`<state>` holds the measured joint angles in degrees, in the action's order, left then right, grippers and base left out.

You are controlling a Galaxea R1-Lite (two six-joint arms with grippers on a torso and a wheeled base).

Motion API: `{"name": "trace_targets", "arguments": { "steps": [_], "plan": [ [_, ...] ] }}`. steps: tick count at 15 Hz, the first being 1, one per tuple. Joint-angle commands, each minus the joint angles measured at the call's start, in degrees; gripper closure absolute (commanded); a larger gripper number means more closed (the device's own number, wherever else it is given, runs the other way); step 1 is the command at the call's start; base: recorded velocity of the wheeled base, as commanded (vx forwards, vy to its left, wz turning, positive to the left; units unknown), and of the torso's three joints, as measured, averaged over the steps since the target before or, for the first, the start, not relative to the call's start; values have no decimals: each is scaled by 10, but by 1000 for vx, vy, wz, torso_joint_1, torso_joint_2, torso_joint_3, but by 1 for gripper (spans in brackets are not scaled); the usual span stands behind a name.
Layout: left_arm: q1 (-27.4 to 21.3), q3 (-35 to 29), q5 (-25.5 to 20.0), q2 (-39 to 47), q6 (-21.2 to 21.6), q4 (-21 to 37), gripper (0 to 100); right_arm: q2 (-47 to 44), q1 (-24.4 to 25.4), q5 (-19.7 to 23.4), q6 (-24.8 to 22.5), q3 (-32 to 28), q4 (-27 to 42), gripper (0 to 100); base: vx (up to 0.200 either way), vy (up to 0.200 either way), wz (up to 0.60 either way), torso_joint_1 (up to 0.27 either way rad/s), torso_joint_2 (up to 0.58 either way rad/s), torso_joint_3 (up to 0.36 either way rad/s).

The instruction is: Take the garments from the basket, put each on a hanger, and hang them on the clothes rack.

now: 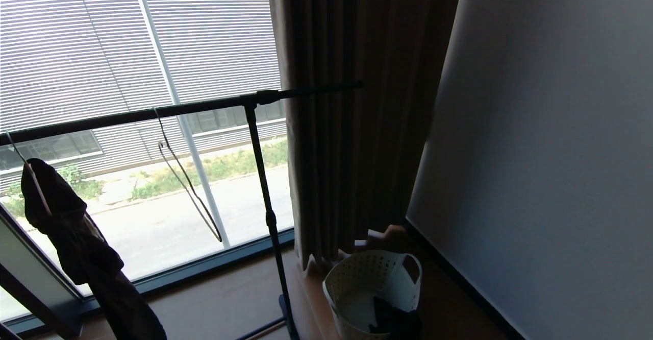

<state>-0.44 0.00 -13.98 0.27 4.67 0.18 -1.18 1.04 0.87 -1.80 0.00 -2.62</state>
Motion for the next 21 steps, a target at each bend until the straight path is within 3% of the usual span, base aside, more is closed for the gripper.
{"name": "trace_targets", "arguments": {
  "steps": [1, 12, 21],
  "plan": [
    [0, 0, 0, 2, 0, 0, 0, -1, 0, 0, 0, 0, 0, 0, 0, 0, 0, 0, 0, 0],
    [0, 0, 0, 2, 0, 0, 0, 0, 0, 0, 0, 0, 0, 0, 0, 0, 0, -132, 320, 181],
    [0, 0, -2, 2, 8, 0, 0, 0, -1, 0, 0, 0, 0, 0, 0, 0, 0, -200, 532, 324]
  ]
}}
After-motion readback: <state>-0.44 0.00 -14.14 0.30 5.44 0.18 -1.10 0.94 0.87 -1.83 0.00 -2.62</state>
